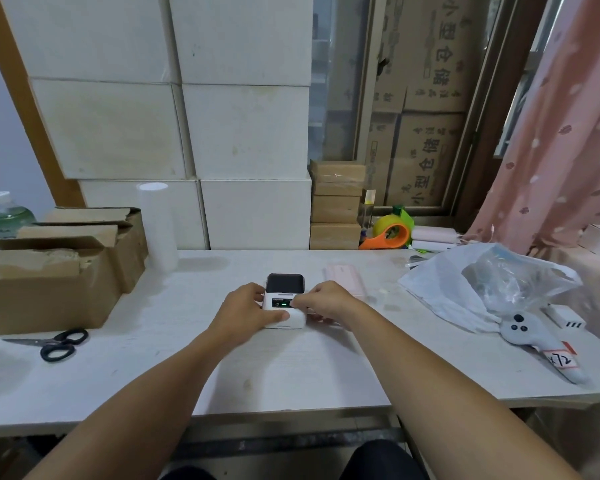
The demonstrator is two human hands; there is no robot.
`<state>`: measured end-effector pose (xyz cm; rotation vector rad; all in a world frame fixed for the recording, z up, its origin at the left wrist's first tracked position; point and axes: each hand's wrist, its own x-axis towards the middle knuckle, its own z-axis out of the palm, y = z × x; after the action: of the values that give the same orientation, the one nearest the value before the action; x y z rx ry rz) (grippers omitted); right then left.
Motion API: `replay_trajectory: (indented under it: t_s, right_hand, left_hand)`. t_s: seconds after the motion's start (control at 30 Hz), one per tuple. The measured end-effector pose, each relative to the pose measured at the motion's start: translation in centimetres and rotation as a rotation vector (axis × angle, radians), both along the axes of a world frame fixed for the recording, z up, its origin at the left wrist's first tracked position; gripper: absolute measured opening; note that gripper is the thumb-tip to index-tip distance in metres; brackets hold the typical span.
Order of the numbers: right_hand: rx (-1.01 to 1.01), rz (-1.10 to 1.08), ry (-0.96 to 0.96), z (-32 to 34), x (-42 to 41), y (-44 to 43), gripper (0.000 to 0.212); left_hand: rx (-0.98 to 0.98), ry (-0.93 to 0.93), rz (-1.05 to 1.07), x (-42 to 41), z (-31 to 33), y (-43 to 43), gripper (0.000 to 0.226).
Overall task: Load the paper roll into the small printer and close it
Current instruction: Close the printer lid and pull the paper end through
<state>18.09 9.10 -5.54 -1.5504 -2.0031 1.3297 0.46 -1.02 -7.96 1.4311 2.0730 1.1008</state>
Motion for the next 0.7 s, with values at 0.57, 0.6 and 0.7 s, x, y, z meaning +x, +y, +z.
replay_trajectory:
  t_s: [0.57, 0.6, 0.7]
  right_hand:
    - [0.003, -0.064, 0.12, -0.47, -0.32, 0.5, 0.038]
    - [0.006, -0.072, 0.12, -0.5, -0.4, 0.38, 0.038]
    - [0.003, -0.093, 0.125, -0.42, -0.64, 0.09, 0.034]
  left_hand:
    - [0.007, -0.065, 0.084, 0.98, -0.05, -0.06, 0.064]
    - [0.007, -0.064, 0.083, 0.96, -0.1, -0.06, 0.064]
    - [0.008, -0.061, 0.082, 0.96, -0.05, -0.1, 0.064]
